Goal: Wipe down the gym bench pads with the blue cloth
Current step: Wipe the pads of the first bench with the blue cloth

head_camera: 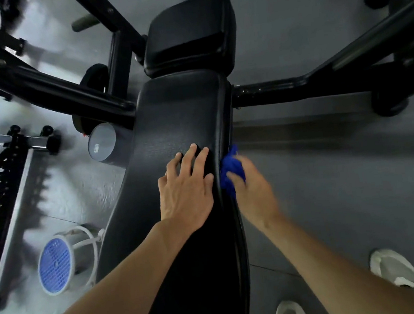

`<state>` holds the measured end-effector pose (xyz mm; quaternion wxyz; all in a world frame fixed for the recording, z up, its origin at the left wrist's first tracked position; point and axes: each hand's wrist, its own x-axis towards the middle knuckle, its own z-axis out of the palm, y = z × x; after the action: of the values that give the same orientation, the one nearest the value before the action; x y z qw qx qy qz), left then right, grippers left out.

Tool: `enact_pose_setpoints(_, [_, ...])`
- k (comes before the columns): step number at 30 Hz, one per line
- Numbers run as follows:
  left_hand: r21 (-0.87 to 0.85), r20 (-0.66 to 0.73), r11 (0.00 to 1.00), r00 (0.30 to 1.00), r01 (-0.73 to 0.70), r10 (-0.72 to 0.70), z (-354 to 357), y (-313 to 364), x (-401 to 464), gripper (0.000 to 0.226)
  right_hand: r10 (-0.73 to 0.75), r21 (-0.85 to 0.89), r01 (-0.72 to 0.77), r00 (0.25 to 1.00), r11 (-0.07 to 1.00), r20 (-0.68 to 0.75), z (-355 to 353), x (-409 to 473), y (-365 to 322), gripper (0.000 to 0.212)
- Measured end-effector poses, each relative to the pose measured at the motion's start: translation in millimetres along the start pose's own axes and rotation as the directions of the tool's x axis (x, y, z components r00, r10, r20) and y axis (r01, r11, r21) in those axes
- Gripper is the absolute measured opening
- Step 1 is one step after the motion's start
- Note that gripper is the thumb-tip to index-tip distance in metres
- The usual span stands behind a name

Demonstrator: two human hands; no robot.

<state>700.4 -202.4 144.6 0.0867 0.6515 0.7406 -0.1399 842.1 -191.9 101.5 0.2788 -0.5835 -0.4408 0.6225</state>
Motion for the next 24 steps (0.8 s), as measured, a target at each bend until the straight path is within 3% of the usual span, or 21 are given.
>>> enact_pose_setpoints(6, [0.045,-0.007,0.999,1.0,0.023,-0.023,-3,3,11,0.049,0.003,0.023,-0.006,0.993,1.0,0.117,2,-35,6,0.046])
enact_pose_setpoints(12, [0.1,-0.053,0.995,0.998,-0.021,0.026,-1,-7,15,0.044,-0.146,0.1,0.155,0.985,0.983,-0.089,10,72,-43,0.053])
enact_pose_setpoints(15, [0.082,-0.138,0.996,0.989,-0.044,0.055,-8,-11,39,0.035,-0.171,0.11,0.177,0.983,0.978,-0.06,11,54,-35,0.055])
enact_pose_setpoints(20, [0.0,-0.192,0.996,0.977,-0.094,0.092,-13,5,106,0.05,-0.157,0.102,0.151,0.986,0.983,0.052,14,1,-10,0.055])
enact_pose_setpoints(24, [-0.076,-0.247,0.995,0.968,-0.059,0.039,-2,12,117,0.052,-0.131,0.14,0.127,0.991,0.982,0.018,1,56,-29,0.053])
